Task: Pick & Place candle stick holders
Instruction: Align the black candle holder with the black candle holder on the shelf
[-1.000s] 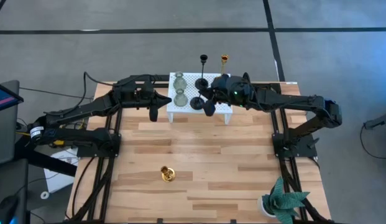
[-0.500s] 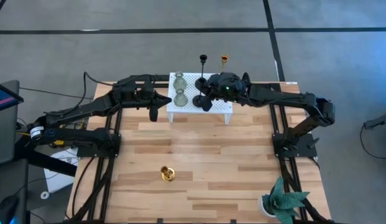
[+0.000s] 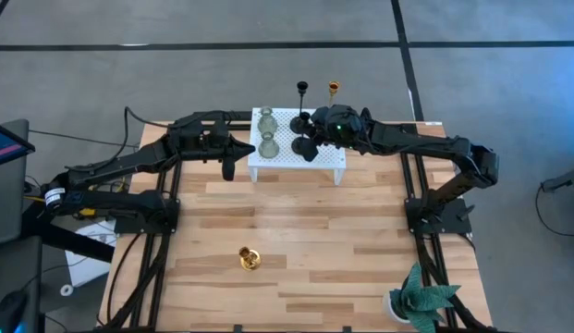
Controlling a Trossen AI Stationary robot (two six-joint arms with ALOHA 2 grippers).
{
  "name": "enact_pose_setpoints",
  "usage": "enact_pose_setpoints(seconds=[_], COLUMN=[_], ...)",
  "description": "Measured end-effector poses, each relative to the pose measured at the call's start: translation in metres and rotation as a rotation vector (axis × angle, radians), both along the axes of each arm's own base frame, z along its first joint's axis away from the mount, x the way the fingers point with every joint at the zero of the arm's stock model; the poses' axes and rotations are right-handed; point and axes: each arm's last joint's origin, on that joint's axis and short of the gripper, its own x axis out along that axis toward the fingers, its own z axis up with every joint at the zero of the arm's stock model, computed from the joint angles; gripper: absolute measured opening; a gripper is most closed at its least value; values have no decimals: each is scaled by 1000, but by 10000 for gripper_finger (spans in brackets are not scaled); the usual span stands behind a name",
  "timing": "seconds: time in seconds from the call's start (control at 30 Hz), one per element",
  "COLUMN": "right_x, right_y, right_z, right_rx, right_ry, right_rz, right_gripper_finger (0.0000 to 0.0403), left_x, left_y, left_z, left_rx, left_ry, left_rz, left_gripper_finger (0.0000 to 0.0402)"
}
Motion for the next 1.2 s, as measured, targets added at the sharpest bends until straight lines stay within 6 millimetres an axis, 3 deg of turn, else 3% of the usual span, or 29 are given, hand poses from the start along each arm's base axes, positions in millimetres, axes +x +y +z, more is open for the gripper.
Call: enact_pose_setpoints(seconds=[1.2], right_x=[3], right_y=[5], right_z=[1], right_rx=[14], right_ry=[-23], right_rz=[53], right_gripper_finger=[0], left_x=[0], left_y=[0], left_z=[0], left_rx=[-1], left_ry=[0], left_rz=[0], left_gripper_finger=[26])
